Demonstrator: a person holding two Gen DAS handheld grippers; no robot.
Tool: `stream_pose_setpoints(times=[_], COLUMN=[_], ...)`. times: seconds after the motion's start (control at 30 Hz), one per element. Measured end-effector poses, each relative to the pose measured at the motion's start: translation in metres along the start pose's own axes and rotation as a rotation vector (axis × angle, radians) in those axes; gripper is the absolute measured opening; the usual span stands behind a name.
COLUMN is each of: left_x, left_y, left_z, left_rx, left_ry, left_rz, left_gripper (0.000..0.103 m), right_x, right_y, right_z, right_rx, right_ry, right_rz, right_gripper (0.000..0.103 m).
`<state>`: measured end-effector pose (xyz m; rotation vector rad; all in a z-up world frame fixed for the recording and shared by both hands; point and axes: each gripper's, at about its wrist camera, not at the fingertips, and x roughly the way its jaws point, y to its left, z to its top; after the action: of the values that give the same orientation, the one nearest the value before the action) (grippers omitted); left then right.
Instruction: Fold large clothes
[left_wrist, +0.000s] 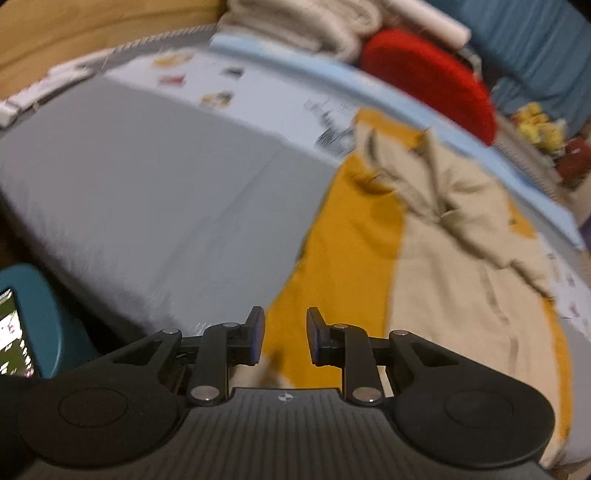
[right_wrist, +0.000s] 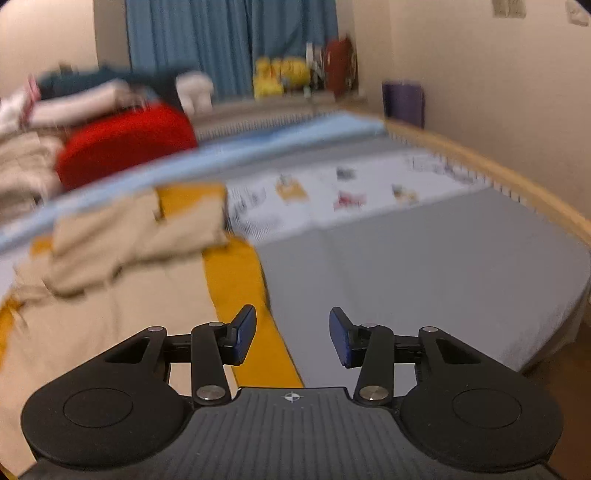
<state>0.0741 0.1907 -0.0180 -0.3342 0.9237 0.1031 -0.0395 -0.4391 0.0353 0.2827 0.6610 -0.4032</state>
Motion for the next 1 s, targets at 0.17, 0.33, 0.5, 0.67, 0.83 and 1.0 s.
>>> stream_pose_setpoints(times=[0.17, 0.33, 0.5, 0.67, 0.83, 1.0], left_x=[0.020, 0.034, 0.045, 0.049, 0.051, 0.052], left_y=[0.008, 0.007, 0.002, -0.004, -0.009, -0.011], left_z=[-0.001, -0.007, -0.013, -0.016, -0.018, -0.020], left_rx=[-0.010, 0.019, 0.067, 0.103, 0.121, 0.135], left_ry=[0.085, 0.134, 0.180, 0.187, 0.186, 0.178], left_rz=[0.037, 0.065, 0.091, 0.101, 0.111, 0.121], left_gripper=[0.043, 0.046, 0.046, 0.047, 0.047, 0.047], right_x=[0.031, 0.046, 0.058, 0.060, 0.059, 0.059], right_y=[0.003, 0.001, 0.005, 0.011, 0.012, 0.014], right_z=[-0.018, -0.040, -0.050, -0.055, -0.056, -0.055], right_rx=[0.030, 0.045, 0.033, -0.012, -0.032, -0.046], right_ry=[0.176, 0.290, 0.342, 0.344, 0.342, 0.343], right_rz=[0.002, -0.040, -0.050, -0.059, -0.059, -0.048], right_gripper=[0.047, 0.047, 0.047, 0.048, 0.048, 0.035])
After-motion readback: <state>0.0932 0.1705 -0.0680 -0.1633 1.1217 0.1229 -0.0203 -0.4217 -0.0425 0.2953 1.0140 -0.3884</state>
